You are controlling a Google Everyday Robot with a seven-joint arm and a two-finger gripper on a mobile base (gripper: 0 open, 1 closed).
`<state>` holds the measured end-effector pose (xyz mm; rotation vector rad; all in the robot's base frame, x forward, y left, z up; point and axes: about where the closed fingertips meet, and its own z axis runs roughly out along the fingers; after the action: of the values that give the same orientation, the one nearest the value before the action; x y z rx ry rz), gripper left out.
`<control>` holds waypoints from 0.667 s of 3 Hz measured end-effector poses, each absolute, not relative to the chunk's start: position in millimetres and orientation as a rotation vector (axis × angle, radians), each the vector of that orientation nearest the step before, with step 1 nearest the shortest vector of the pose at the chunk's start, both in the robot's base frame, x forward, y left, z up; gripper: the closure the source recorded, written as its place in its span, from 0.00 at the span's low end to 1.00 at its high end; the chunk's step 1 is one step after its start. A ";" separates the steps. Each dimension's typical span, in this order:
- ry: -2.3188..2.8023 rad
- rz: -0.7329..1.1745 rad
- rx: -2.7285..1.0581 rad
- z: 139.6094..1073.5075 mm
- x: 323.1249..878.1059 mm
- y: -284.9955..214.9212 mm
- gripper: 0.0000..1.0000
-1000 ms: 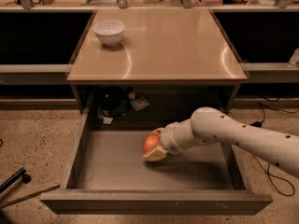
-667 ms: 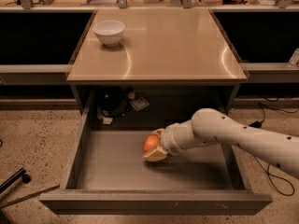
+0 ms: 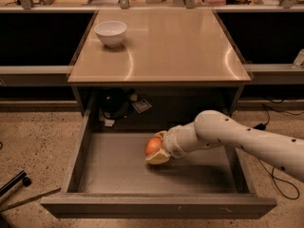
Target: Place orange into top drawer
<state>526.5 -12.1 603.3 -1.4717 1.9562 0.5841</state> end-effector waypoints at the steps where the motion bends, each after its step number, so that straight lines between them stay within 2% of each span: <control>1: 1.956 0.584 -1.472 603.3 526.4 -12.1 0.39; 2: 1.956 0.584 -1.472 603.2 526.4 -12.1 0.14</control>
Offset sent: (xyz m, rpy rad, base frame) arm 0.0000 0.0000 0.0000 0.0000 0.0000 0.0001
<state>526.4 -12.1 603.2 -1.4718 1.9561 0.5842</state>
